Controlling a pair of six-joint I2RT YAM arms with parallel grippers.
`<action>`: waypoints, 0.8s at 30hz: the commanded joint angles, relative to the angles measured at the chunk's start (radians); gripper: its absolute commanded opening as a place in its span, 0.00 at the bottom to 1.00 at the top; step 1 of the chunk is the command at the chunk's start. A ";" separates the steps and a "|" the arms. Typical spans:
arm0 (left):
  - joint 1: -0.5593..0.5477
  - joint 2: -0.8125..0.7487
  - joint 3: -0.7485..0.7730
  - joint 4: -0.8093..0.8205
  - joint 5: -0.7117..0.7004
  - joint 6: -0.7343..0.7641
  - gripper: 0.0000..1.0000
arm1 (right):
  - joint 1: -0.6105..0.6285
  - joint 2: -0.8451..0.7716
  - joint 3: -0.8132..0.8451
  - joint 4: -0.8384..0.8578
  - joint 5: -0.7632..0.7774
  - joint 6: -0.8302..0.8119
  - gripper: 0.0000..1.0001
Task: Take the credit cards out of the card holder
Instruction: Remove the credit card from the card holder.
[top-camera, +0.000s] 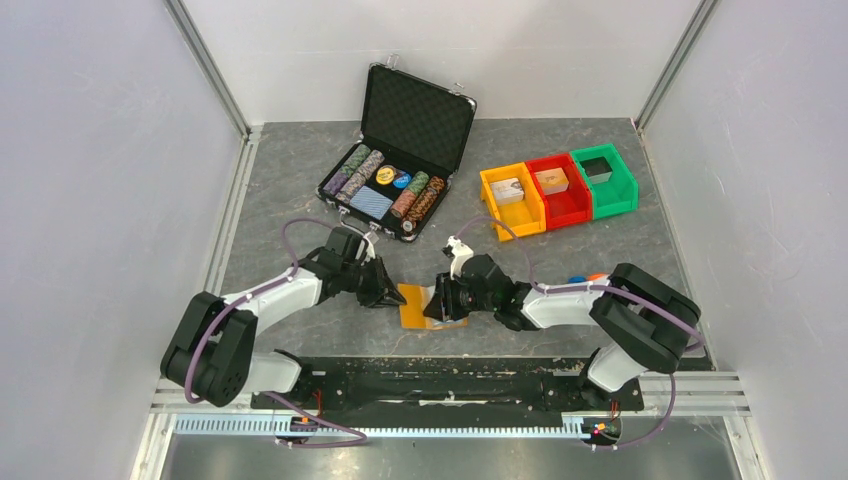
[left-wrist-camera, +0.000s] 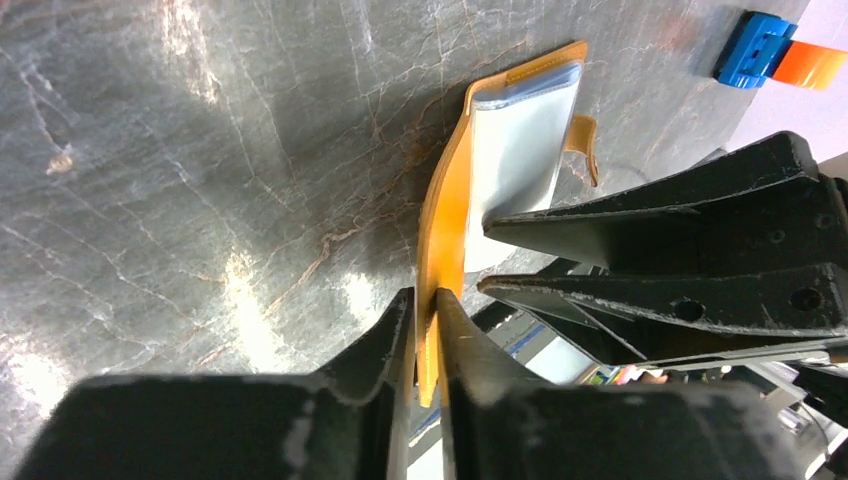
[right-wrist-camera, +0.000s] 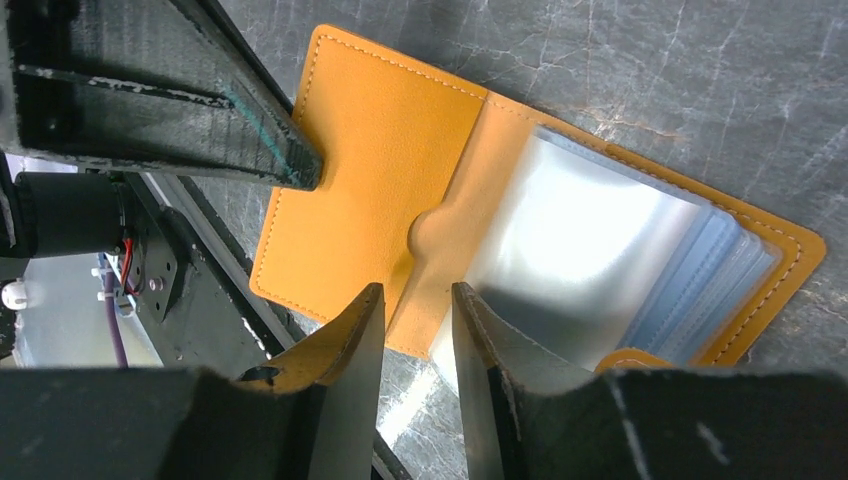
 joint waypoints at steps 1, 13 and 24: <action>-0.006 -0.020 -0.014 0.053 -0.009 -0.006 0.12 | 0.003 -0.058 0.047 -0.041 0.023 -0.052 0.35; -0.005 -0.026 -0.077 0.131 -0.017 -0.064 0.02 | -0.070 -0.194 -0.030 -0.130 0.045 -0.047 0.56; -0.005 -0.031 -0.109 0.158 -0.017 -0.072 0.02 | -0.091 -0.165 -0.045 -0.118 0.031 -0.006 0.58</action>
